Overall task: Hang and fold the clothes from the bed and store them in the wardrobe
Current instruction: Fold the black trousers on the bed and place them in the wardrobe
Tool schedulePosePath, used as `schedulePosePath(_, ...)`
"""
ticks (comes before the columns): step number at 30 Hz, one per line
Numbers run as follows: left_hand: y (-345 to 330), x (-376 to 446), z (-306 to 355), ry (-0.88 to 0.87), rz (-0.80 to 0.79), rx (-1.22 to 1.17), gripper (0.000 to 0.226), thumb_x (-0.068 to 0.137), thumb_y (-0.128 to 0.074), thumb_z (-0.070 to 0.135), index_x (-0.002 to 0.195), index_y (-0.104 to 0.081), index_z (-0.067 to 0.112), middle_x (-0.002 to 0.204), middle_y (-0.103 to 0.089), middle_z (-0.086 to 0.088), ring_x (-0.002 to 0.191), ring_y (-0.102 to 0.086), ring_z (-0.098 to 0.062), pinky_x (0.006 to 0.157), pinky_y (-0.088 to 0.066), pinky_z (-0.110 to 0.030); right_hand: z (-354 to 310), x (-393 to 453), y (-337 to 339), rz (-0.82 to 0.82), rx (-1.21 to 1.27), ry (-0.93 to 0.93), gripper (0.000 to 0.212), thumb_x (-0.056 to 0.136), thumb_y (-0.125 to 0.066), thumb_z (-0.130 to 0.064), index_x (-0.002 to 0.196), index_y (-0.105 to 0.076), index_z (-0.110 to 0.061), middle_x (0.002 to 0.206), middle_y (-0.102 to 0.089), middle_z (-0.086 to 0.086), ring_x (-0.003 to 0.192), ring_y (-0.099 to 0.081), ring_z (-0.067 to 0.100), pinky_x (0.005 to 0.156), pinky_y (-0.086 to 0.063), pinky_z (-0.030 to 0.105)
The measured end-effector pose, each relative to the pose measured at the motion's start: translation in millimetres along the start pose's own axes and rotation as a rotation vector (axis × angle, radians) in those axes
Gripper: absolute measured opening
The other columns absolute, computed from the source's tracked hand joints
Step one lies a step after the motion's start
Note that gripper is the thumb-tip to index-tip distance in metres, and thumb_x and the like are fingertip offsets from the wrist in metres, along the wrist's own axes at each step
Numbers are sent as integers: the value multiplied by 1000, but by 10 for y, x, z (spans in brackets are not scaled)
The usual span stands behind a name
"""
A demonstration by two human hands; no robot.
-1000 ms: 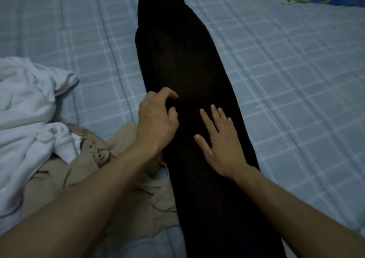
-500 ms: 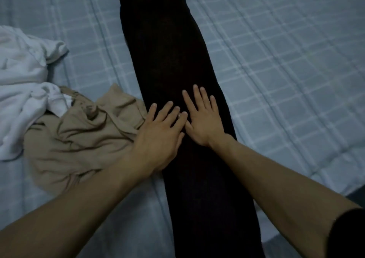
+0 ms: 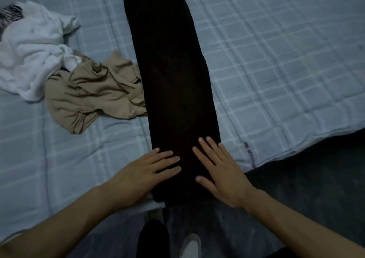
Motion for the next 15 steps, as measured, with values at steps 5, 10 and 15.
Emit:
schedulePosePath(5, -62, -71, 90, 48, -23, 67, 75, 89, -66, 32, 155, -32, 22, 160, -32, -5, 149, -28, -25, 120, -27, -50, -24, -315, -53, -54, -34, 91, 108, 80, -46, -83, 158, -4, -21, 165, 5, 5, 152, 7, 26, 123, -5, 48)
schedulePosePath(10, 146, 11, 240, -30, 240, -41, 33, 97, -54, 30, 126, -66, 17, 131, -62, -7, 124, -57, -27, 110, -39, -46, -20, -324, -93, -22, -86, 48, 121, 67, -80, -44, 158, -3, -24, 165, 3, 7, 152, 7, 27, 121, -6, 46)
schedulePosePath(15, 369, 99, 281, 76, 424, -194, 20, 89, -63, 11, 108, -70, 7, 109, -67, -9, 100, -63, -27, 86, -51, -42, -39, -404, -19, 95, 42, 49, 115, 67, -78, -36, 157, -8, -25, 165, -2, 3, 152, 1, 22, 122, -12, 43)
Point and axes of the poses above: each hand's wrist, its own x-axis towards the middle knuckle, its own y-axis out of the back of the hand, z = x × y, the point moved 5 cm from there along x, towards the middle knuckle
